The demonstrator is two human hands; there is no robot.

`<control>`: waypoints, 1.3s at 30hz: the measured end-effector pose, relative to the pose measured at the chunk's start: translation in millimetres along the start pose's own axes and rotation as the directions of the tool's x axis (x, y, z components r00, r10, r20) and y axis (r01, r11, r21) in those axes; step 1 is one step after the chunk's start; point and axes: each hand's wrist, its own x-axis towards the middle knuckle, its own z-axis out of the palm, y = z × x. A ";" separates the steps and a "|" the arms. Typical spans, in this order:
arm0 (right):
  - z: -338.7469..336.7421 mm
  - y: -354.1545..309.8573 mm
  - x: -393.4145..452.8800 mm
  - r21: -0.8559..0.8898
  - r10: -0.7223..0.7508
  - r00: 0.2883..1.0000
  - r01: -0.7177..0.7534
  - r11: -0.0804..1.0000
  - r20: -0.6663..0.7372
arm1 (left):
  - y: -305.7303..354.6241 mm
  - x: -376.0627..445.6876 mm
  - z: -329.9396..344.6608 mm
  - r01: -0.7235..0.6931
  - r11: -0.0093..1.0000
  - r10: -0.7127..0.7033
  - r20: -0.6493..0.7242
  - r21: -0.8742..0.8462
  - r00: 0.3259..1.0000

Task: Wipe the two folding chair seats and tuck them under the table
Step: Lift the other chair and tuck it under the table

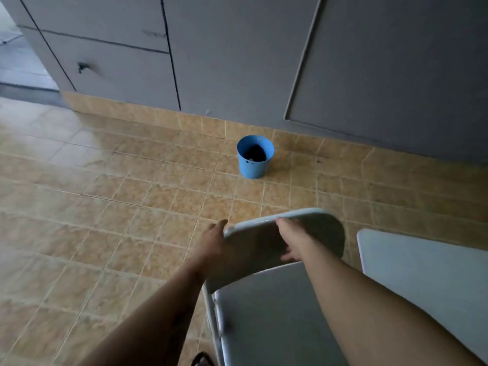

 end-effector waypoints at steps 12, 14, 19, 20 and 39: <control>74.1 -9.1 81.9 -0.021 -0.033 0.991 0.030 0.999 -0.129 | -41.9 36.5 -3.9 -0.023 0.999 0.022 0.035 0.028 0.999; 81.2 -8.7 93.6 -0.047 -0.067 0.982 0.060 0.997 -0.179 | -44.6 33.4 -5.7 0.013 1.000 -0.013 0.063 0.016 0.998; 94.4 -23.7 62.6 -0.108 -0.169 0.975 0.154 0.982 -0.147 | -51.8 18.8 -6.8 0.047 0.997 -0.043 0.081 -0.055 0.996; 94.9 -27.7 47.1 -0.136 -0.186 0.975 0.170 0.976 -0.122 | -54.1 15.2 -6.6 0.048 0.996 -0.042 0.086 -0.071 0.995; 130.7 68.5 -12.8 -0.489 -0.277 0.959 0.272 0.829 0.064 | 11.0 65.2 -59.3 0.036 0.954 0.014 0.164 -0.296 0.986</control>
